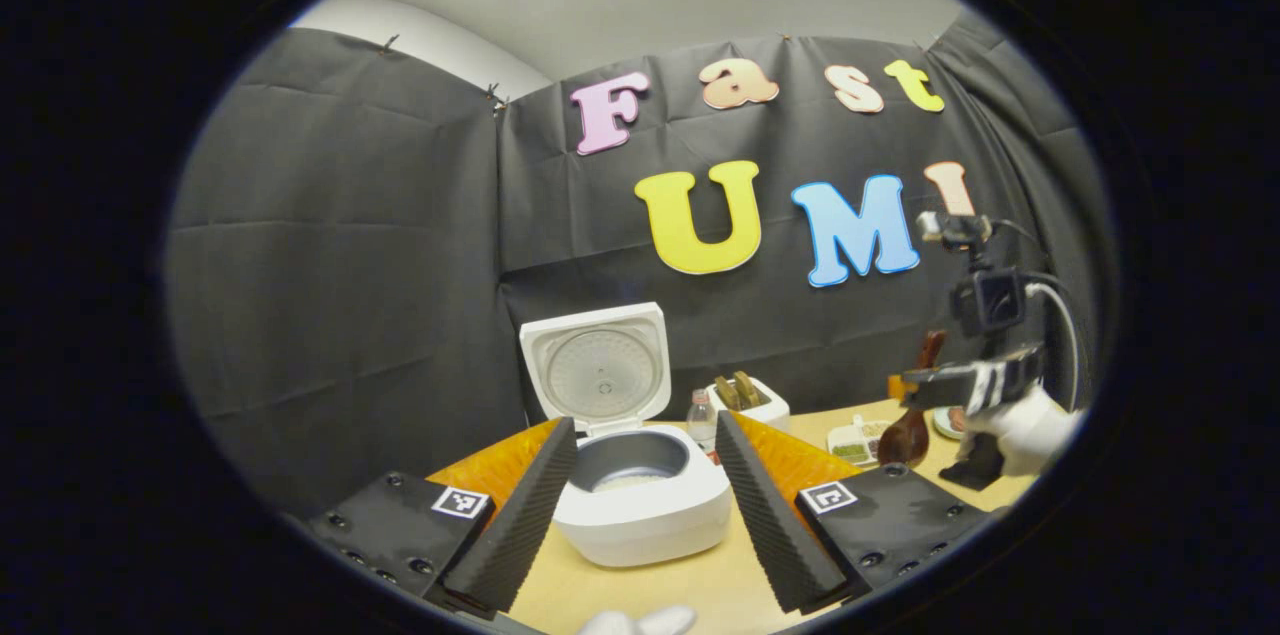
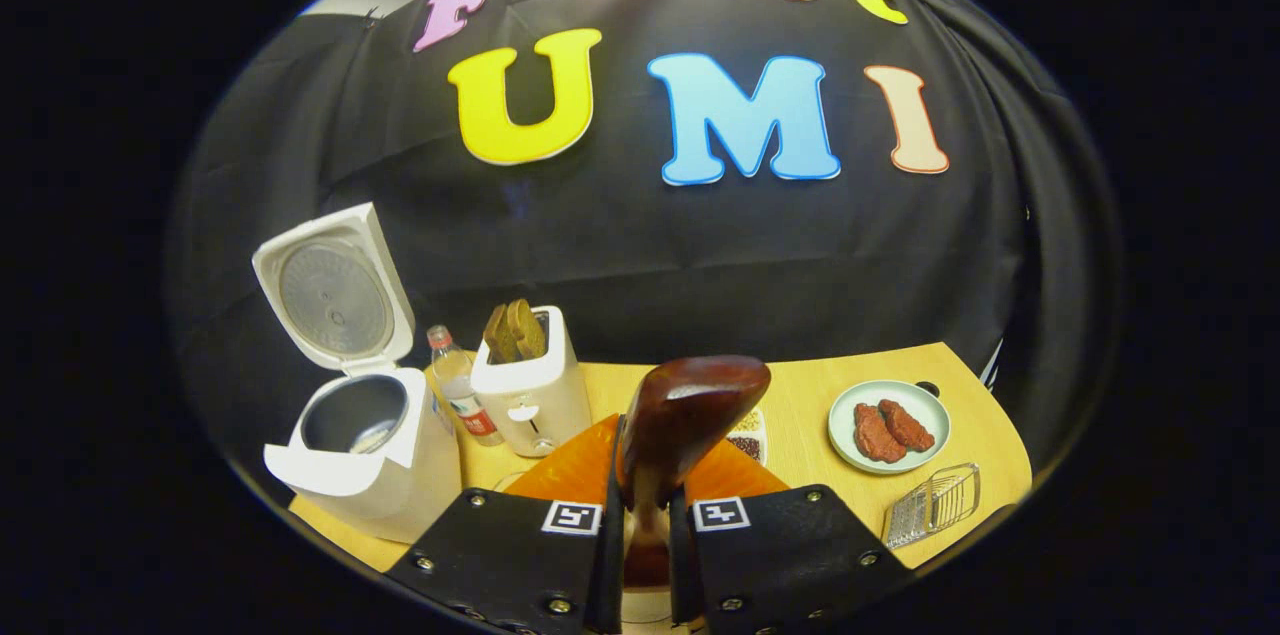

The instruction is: Close the left gripper, press the button to open the rice cooker; take a wooden spoon from the chopstick holder with the right hand, scoop a spoonful of rice and pour it into the rice cooker, then put the wooden spoon back into the chopstick holder.

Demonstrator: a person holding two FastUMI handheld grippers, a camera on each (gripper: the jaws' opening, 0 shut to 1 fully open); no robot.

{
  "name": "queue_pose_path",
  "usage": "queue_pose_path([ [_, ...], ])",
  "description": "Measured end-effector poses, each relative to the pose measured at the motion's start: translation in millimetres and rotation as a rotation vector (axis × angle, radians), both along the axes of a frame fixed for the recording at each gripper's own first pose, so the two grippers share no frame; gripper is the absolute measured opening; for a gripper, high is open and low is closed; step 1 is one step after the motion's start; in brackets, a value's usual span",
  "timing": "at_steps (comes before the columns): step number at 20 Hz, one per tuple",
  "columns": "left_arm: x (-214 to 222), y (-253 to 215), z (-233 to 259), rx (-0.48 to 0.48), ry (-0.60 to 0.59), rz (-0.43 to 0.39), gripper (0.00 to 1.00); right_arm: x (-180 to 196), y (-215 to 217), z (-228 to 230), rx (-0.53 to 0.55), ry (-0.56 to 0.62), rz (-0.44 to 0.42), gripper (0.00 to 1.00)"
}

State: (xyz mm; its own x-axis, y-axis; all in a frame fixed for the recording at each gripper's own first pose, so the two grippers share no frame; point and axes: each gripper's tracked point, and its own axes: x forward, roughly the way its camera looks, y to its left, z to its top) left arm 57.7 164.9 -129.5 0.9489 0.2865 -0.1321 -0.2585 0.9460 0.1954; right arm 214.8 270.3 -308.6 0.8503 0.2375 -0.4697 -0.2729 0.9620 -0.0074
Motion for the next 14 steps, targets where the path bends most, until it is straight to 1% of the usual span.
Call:
queue_pose_path([
  [2, -0.4, 4.5, -2.3, 0.011, 0.001, 0.002, 0.97, -3.8, 7.4, -27.9, -0.078, -0.005, 0.018, 0.19],
  [4, -2.3, 10.1, -4.7, 0.028, 0.006, 0.006, 0.97, -2.8, 10.8, -51.6, -0.164, -0.015, 0.040, 0.19],
  [5, -3.2, 12.9, -5.3, 0.033, 0.009, 0.009, 0.94, -3.6, 10.3, -63.0, -0.208, -0.015, 0.051, 0.19],
  [6, -4.0, 15.6, -7.5, 0.037, 0.012, 0.009, 1.00, -3.5, 9.7, -71.8, -0.246, -0.019, 0.058, 0.19],
  [7, -4.5, 19.1, -9.4, 0.041, 0.016, 0.013, 1.00, -4.8, 7.3, -78.9, -0.274, -0.024, 0.061, 0.19],
  [11, -6.2, 24.8, -19.8, 0.049, 0.033, 0.021, 1.00, -5.0, 12.1, -84.2, -0.342, -0.066, 0.086, 0.19],
  [12, -6.2, 25.6, -22.8, 0.045, 0.039, 0.021, 1.00, -6.2, 14.9, -85.8, -0.345, -0.065, 0.096, 0.19],
  [13, -5.0, 25.9, -24.0, 0.043, 0.044, 0.022, 0.94, -8.2, 17.9, -89.1, -0.338, -0.053, 0.103, 0.19],
  [14, -6.1, 24.8, -24.3, 0.041, 0.045, 0.020, 0.97, -10.3, 20.2, -92.6, -0.330, -0.037, 0.106, 0.19],
])
